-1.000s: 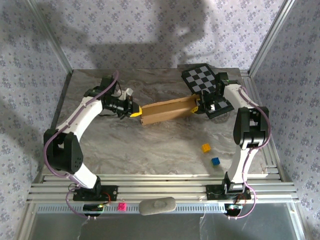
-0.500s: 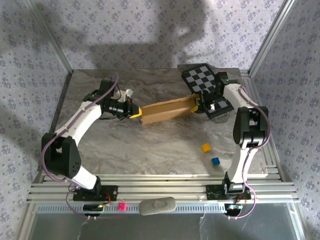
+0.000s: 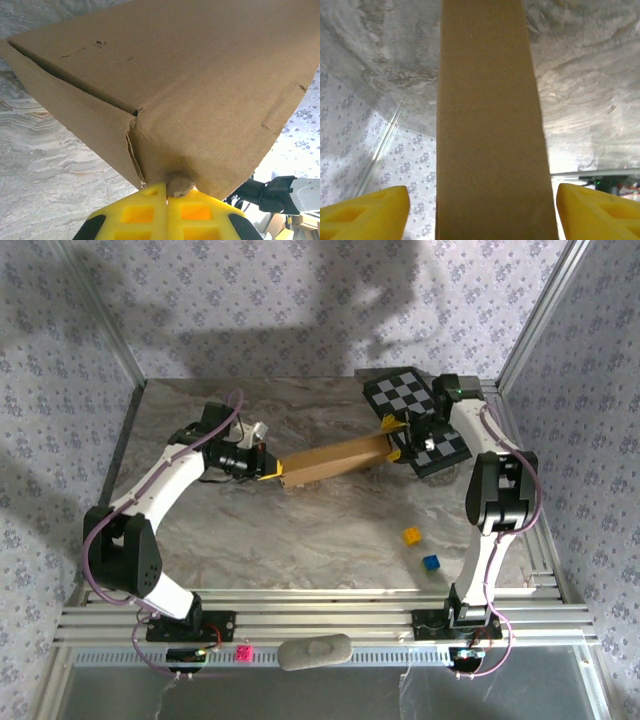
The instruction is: Fold the paper box
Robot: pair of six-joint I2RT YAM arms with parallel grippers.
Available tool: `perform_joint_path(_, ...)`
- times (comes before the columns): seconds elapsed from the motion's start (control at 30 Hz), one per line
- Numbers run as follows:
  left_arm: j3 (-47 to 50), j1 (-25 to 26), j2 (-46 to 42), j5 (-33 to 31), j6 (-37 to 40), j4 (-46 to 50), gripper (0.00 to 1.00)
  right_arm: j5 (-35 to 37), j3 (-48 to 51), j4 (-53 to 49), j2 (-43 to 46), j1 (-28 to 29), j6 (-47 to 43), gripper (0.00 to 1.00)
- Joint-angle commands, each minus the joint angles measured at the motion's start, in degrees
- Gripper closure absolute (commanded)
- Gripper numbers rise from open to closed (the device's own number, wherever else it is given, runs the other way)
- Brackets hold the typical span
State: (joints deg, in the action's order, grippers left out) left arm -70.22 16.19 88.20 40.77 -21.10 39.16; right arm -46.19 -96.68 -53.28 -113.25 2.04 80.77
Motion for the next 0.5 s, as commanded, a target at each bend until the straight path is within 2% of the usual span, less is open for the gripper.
perform_joint_path(0.0,-2.6,-0.1,2.2,-4.6,2.6,5.9,1.0,3.5,-2.9,-6.2,0.4,-1.4,-5.3,0.16)
perform_joint_path(0.1,-4.6,-0.1,3.5,-4.9,4.1,7.9,1.0,6.4,-3.6,-7.9,2.3,-2.7,-9.4,0.12)
perform_joint_path(0.23,-6.4,-0.4,4.8,-5.1,5.3,9.5,1.0,9.9,-4.5,-7.2,5.0,-4.7,-15.6,0.11)
perform_joint_path(0.4,-8.8,-1.5,6.9,-4.4,4.4,11.5,1.0,18.6,-10.5,-8.4,7.3,-5.7,-31.5,0.17)
perform_joint_path(0.47,-9.4,-2.0,7.7,-3.7,3.5,11.7,1.0,19.0,-10.1,-6.4,8.6,-5.6,-36.1,0.21)
